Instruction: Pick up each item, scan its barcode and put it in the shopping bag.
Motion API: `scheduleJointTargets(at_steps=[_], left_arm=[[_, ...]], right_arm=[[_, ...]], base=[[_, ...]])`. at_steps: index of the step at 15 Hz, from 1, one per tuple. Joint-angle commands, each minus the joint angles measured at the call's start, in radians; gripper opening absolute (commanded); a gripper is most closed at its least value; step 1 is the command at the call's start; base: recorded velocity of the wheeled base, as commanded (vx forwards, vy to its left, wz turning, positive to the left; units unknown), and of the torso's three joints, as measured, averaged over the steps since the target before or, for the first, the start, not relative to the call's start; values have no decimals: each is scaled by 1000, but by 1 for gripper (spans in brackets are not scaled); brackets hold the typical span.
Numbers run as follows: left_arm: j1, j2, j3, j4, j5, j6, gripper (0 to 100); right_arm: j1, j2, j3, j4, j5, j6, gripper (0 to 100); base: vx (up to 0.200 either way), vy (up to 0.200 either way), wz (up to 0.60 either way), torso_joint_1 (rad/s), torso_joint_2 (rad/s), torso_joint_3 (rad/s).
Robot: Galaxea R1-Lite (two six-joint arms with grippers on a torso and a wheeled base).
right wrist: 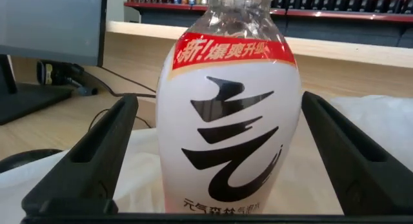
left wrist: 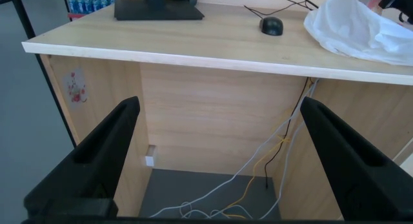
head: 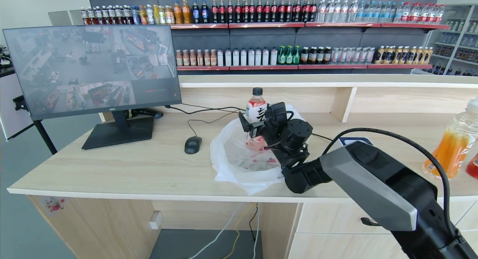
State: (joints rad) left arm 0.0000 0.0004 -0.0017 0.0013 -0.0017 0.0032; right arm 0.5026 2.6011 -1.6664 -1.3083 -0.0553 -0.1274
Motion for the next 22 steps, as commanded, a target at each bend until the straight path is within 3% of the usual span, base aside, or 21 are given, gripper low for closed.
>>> scheduleJointTargets(at_steps=[1,7,9,12,18,22], left_arm=[[0,0,0,0,0,0,100],[0,0,0,0,0,0,100],[0,0,0,0,0,0,100],[0,0,0,0,0,0,100],[0,0,0,0,0,0,100],[0,0,0,0,0,0,100]], right_arm=[[5,-87,63,0,0,0,100],[21,-337,347,-28,-5,22,100],[39,-461,508,-68,-44,35,100],[70,-584,614,-74,-112,49,100],[91,-931,1062,-37,-158,40,100],[113,-1018,1165,-43,-227,38,100]], base=[[0,0,0,0,0,0],[0,0,0,0,0,0],[0,0,0,0,0,0],[0,0,0,0,0,0],[0,0,0,0,0,0],[0,0,0,0,0,0]])
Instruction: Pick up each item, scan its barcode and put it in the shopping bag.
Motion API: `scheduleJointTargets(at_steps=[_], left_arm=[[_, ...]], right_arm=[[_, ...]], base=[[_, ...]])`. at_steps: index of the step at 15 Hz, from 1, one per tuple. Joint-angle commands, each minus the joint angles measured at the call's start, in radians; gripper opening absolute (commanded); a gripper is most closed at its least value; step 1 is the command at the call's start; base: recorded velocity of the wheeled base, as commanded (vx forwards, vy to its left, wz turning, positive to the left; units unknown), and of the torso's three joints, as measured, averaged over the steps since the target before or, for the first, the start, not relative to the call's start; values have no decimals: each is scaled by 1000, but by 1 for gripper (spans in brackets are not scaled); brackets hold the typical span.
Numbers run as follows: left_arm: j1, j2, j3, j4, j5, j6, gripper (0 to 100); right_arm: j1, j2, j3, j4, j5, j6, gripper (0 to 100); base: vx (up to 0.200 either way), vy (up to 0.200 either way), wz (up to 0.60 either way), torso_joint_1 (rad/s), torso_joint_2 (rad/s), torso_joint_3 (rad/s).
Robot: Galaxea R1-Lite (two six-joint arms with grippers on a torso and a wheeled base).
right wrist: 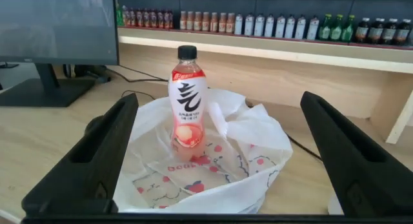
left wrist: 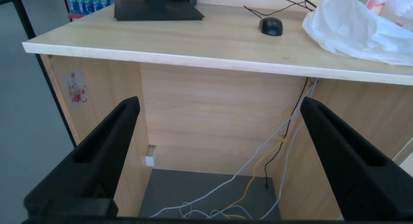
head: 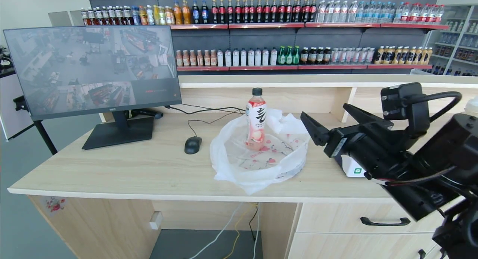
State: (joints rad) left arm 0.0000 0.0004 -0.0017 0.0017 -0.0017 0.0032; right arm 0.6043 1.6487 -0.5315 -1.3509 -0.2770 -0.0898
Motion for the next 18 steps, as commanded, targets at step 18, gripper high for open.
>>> scheduleJointTargets(at_steps=[18], left_arm=[[0,0,0,0,0,-2,100]], right_arm=[[-38,-188,281,-27,12,22,100]], base=[[-44,-67,0,6,4,1]])
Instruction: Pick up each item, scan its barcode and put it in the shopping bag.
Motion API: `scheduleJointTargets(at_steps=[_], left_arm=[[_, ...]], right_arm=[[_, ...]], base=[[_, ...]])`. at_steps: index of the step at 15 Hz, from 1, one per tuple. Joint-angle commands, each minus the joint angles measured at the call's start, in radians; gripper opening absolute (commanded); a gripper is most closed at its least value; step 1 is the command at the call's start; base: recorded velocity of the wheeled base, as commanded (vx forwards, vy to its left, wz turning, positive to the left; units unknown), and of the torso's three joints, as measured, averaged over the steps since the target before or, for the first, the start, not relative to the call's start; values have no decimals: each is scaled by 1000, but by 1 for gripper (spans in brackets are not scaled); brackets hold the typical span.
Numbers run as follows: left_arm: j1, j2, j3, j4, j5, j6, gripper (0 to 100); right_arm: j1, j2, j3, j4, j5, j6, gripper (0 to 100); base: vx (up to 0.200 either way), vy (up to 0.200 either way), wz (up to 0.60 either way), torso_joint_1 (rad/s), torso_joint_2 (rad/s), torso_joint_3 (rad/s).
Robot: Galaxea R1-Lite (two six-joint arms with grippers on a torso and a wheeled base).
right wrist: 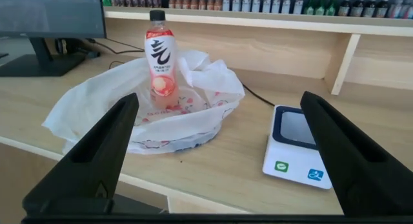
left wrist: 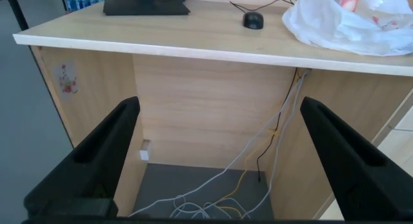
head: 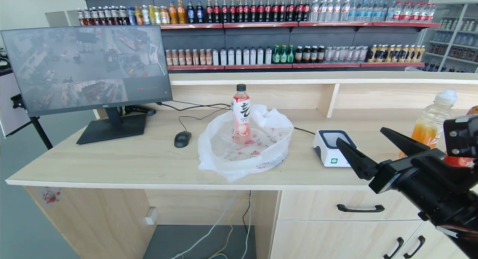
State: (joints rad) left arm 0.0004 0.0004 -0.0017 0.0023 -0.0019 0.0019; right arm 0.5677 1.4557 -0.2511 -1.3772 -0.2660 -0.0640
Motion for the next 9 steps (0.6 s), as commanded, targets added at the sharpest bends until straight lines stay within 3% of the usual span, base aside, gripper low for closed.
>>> scheduleJointTargets(at_steps=[1,9], left_arm=[[1,0,0,-1,0,-2,100],[1,0,0,1,0,-5,100]], right_arm=[[-2,3,12,1,1,4,100],[-5,84,-83,-2,2,30,100]], base=[[0,-200,0,-12,2,-2],[0,-200,0,1,2,2]])
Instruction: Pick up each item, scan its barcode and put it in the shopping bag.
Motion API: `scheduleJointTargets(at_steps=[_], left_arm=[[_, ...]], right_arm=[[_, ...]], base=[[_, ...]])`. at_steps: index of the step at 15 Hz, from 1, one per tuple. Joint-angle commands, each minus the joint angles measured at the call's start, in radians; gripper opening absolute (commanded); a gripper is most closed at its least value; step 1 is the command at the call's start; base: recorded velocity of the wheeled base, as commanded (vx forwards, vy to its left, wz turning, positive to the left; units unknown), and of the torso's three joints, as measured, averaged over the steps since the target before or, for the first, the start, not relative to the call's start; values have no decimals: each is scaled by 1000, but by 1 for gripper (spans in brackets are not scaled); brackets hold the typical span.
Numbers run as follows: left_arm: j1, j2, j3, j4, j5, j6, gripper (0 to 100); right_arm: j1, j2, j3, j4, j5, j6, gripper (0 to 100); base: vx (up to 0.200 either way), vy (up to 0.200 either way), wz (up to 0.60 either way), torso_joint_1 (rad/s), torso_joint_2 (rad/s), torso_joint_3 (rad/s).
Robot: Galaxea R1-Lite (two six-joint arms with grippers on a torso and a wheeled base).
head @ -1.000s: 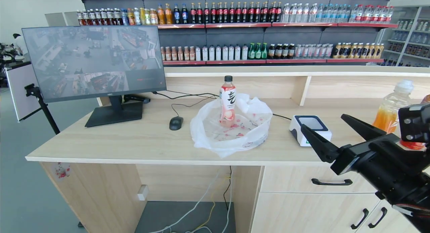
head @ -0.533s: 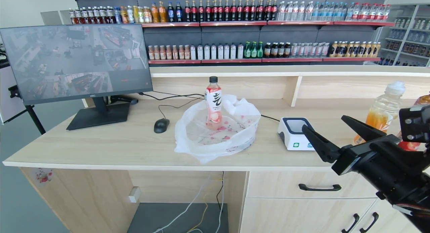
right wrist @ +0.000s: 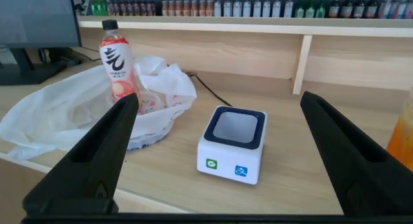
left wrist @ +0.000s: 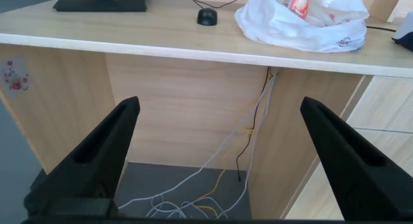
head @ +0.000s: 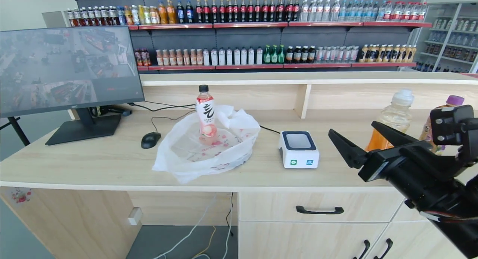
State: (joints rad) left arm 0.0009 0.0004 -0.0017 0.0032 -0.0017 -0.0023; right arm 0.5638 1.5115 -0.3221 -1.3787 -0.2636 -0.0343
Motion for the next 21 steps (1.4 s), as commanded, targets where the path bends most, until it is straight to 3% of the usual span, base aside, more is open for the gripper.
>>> scheduleJointTargets(at_steps=[1,4,7,12,14,20,21], left_arm=[[1,0,0,0,0,1,100],[-1,0,0,-2,0,-1,100],[-1,0,0,-2,0,-1,100],[-1,0,0,-2,0,-2,100],[-1,0,0,-2,0,-2,100],[1,0,0,-2,0,-5,100],[1,0,0,-2,2,-8,100]], right_arm=[[-1,49,-12,-3,-2,4,100],[-2,62,0,-11,0,5,100],[-96,130,-28,-37,-2,10,100],[-125,151,0,-45,0,10,100],[-190,187,-11,-46,3,5,100],[-202,165,34,-46,14,-9,100],[-259,170,35,-46,50,-10,100]], base=[[0,-200,0,7,7,7],[0,-133,0,2,3,5],[0,0,0,0,0,0],[0,0,0,0,0,0],[0,0,0,0,0,0],[0,0,0,0,0,0],[0,0,0,0,0,0]])
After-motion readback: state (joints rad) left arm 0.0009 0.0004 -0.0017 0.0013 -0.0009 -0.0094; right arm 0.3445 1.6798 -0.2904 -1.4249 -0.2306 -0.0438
